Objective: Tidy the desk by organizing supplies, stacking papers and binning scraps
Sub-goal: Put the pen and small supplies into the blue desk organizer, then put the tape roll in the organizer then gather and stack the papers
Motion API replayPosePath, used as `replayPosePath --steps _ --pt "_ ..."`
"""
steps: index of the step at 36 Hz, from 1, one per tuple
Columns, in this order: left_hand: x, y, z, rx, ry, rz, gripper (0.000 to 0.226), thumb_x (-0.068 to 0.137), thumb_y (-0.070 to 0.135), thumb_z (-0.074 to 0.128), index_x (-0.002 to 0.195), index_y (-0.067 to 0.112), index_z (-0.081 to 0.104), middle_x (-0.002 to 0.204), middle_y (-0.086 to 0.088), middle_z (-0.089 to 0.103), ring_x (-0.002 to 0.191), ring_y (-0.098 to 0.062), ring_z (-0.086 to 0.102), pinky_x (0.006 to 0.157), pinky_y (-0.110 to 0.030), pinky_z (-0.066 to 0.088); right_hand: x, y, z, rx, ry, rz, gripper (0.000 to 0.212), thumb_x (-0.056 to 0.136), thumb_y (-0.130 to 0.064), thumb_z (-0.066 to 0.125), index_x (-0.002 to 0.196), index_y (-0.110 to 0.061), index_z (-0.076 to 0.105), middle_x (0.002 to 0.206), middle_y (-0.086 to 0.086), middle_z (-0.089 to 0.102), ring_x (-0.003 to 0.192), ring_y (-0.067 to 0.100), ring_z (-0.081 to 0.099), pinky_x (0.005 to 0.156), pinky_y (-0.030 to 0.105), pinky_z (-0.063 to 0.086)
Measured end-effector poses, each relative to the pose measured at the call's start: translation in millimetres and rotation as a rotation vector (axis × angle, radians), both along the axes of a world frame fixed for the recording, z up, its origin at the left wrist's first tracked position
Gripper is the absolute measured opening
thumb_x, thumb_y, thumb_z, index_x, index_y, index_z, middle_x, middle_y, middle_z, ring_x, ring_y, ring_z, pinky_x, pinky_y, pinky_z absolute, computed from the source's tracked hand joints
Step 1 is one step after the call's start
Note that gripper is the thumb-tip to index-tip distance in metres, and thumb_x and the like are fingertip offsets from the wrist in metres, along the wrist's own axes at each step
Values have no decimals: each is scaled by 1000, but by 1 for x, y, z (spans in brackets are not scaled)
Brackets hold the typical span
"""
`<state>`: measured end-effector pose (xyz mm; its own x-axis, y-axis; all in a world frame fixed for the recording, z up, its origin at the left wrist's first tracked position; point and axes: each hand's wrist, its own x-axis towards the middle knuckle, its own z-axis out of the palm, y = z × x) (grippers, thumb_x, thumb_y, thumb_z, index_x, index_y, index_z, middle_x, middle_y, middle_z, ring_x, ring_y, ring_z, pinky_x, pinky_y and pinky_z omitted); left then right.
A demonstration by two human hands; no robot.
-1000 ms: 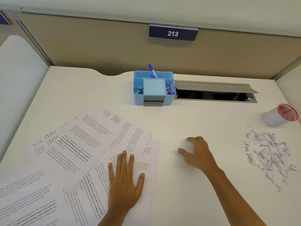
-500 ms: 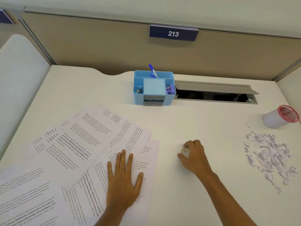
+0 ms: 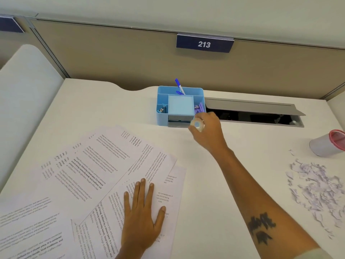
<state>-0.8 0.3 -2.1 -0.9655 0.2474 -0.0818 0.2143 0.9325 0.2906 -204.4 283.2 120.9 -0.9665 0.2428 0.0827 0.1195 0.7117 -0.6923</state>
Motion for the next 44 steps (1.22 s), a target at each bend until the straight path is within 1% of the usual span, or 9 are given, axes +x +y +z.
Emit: replayPosePath --steps 2,5,10,21,25,30,35,40,44 --pt "0 0 0 10 -5 3 87 105 66 38 175 19 17 185 -6 2 171 -28 5 134 -67 13 -19 -5 6 14 39 11 47 84 -24 83 126 -11 65 125 13 60 122 28 50 98 33 47" --pt "0 0 0 15 -4 2 88 104 66 39 175 19 17 185 -5 2 171 -28 6 134 -67 13 -44 -12 13 32 62 25 45 84 -19 83 125 -10 66 126 13 57 123 31 49 99 37 47" --pt "0 1 -1 16 -7 8 89 103 66 41 175 20 16 185 -4 2 171 -27 6 134 -66 12 -77 -19 10 102 6 39 48 87 -23 81 131 -10 64 129 12 56 124 32 48 102 42 48" --pt "-1 2 -3 12 8 14 89 102 65 44 174 18 22 185 -6 9 171 -29 12 132 -68 19 -98 -27 6 262 -103 24 54 91 -38 76 134 -9 62 133 11 58 125 28 49 96 38 49" --pt "-1 1 -4 2 8 12 89 103 66 43 174 19 21 185 -6 8 171 -29 12 132 -68 18 -100 -28 4 310 -128 21 56 91 -43 76 134 -9 62 132 11 59 123 27 50 93 36 48" --pt "0 1 -4 -3 3 9 89 103 66 43 174 19 20 185 -6 6 171 -28 11 132 -68 17 -96 -27 6 242 -111 -4 64 88 -40 79 139 -8 58 133 11 55 128 28 45 98 38 48" --pt "-1 0 -5 -10 -1 8 88 104 67 38 175 20 18 185 -5 4 171 -27 8 133 -67 15 -82 -28 4 252 -15 -27 64 84 -39 83 137 -12 58 130 10 54 124 27 46 93 39 53" --pt "0 0 -5 -14 -5 7 88 105 68 37 175 22 12 185 -4 -2 172 -26 2 135 -66 13 -56 -33 4 301 100 -51 65 84 -39 82 138 -14 57 130 10 53 120 28 47 88 40 50" --pt "1 0 -1 -30 -8 -4 86 106 67 34 175 20 12 185 -6 -2 172 -28 1 135 -66 12 -25 -43 2 312 122 -49 58 83 -42 79 133 -19 59 129 7 53 123 29 46 93 45 52"
